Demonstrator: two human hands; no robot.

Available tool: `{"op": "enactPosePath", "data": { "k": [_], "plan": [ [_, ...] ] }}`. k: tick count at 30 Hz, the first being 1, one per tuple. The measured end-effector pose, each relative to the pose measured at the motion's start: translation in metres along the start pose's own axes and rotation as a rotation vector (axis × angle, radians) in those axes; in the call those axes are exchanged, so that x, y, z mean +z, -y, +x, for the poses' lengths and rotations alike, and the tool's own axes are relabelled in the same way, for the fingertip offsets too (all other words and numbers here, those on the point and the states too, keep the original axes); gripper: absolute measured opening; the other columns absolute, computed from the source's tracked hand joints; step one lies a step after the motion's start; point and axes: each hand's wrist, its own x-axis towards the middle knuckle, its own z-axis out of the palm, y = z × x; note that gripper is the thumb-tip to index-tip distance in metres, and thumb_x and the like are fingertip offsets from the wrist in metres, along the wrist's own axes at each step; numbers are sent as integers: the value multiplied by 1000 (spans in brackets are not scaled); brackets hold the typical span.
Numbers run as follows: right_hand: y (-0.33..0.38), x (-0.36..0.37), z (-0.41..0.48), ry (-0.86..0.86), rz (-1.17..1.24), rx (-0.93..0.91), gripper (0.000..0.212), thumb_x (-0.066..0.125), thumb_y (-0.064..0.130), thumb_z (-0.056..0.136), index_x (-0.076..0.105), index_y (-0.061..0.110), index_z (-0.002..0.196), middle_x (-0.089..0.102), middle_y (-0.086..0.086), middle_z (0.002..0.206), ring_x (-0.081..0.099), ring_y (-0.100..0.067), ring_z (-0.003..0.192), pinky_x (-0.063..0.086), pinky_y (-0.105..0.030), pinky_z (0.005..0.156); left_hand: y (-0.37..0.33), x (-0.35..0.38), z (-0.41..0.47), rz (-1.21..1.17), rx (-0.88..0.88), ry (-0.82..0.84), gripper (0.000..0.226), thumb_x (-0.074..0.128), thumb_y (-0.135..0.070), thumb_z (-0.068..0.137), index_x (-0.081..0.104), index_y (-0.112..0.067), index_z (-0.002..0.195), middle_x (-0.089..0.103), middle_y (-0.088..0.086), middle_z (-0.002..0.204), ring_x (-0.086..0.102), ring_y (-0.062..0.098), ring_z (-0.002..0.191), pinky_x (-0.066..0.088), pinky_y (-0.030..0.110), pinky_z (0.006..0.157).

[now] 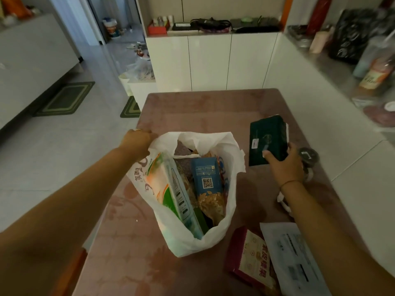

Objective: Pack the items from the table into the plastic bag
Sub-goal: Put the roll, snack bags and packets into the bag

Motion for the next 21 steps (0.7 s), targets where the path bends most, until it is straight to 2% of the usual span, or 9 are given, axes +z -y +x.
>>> {"op": "enactPosePath", "data": {
  "k": [2, 4, 8, 10, 11, 14, 17, 19, 21],
  "plan": [
    [30, -13, -13, 46, 228, 0, 63, 66, 30, 84, 36, 17, 138, 50, -8, 134, 50, -24, 119, 42, -33, 91, -1, 2, 9, -35, 25, -41, 46, 64, -21, 85, 53, -22, 130, 60, 6, 123, 60, 27, 107, 49, 38, 92],
    [57, -22, -28, 127, 369, 7, 60, 65, 28, 85, 36, 21, 137, 52, -2, 124, 52, -16, 110, 44, -26, 86, -3, 1, 15, -199, 30, -135, 34, 61, -24, 89, 60, -18, 122, 64, 9, 116, 61, 30, 102, 51, 37, 88],
    [96, -24, -62, 414, 582, 11, 41, 62, 22, 86, 44, 31, 122, 61, 10, 104, 61, -12, 97, 53, -27, 83, -5, -4, 25, -604, -7, -288, 18, 62, -21, 87, 73, -13, 98, 72, 12, 99, 65, 34, 88, 50, 37, 72],
    [106, -19, -79, 553, 583, 20, 39, 59, 20, 87, 47, 28, 123, 63, 6, 109, 63, -12, 98, 56, -24, 81, -7, -12, 27, -879, -130, -305, 20, 64, -28, 86, 75, -11, 88, 72, 14, 87, 66, 33, 80, 52, 40, 68],
    [110, -16, -87, 609, 566, 32, 40, 58, 19, 87, 48, 27, 125, 63, 4, 111, 63, -11, 97, 56, -22, 77, -8, -20, 26, -1043, -194, -311, 18, 65, -28, 86, 75, -13, 89, 72, 11, 85, 66, 29, 81, 53, 39, 72],
    [120, -11, -106, 758, 522, 74, 43, 57, 20, 87, 48, 26, 128, 65, 0, 112, 65, -10, 91, 57, -19, 68, -10, -45, 27, -1355, -328, -323, 13, 65, -23, 87, 72, -17, 96, 68, 4, 95, 62, 22, 86, 53, 36, 84],
    [127, -6, -117, 882, 442, 77, 48, 60, 29, 82, 47, 30, 128, 61, 1, 119, 63, -15, 101, 57, -25, 81, -10, -64, 29, -1442, -399, -330, 19, 63, -27, 89, 69, -13, 99, 62, 3, 96, 56, 20, 86, 46, 28, 80],
    [128, 5, -119, 923, 335, 61, 47, 62, 33, 82, 47, 32, 127, 57, 2, 124, 58, -18, 110, 51, -36, 94, -10, -68, 31, -1466, -401, -329, 21, 63, -28, 89, 69, -11, 99, 59, 1, 92, 53, 19, 88, 43, 27, 81],
    [128, 23, -113, 877, 270, 64, 41, 63, 33, 84, 48, 30, 122, 56, -1, 123, 57, -20, 109, 49, -40, 97, -10, -68, 31, -1479, -379, -311, 15, 65, -31, 87, 68, -19, 79, 59, -4, 80, 55, 21, 89, 48, 32, 82]
  ]
}}
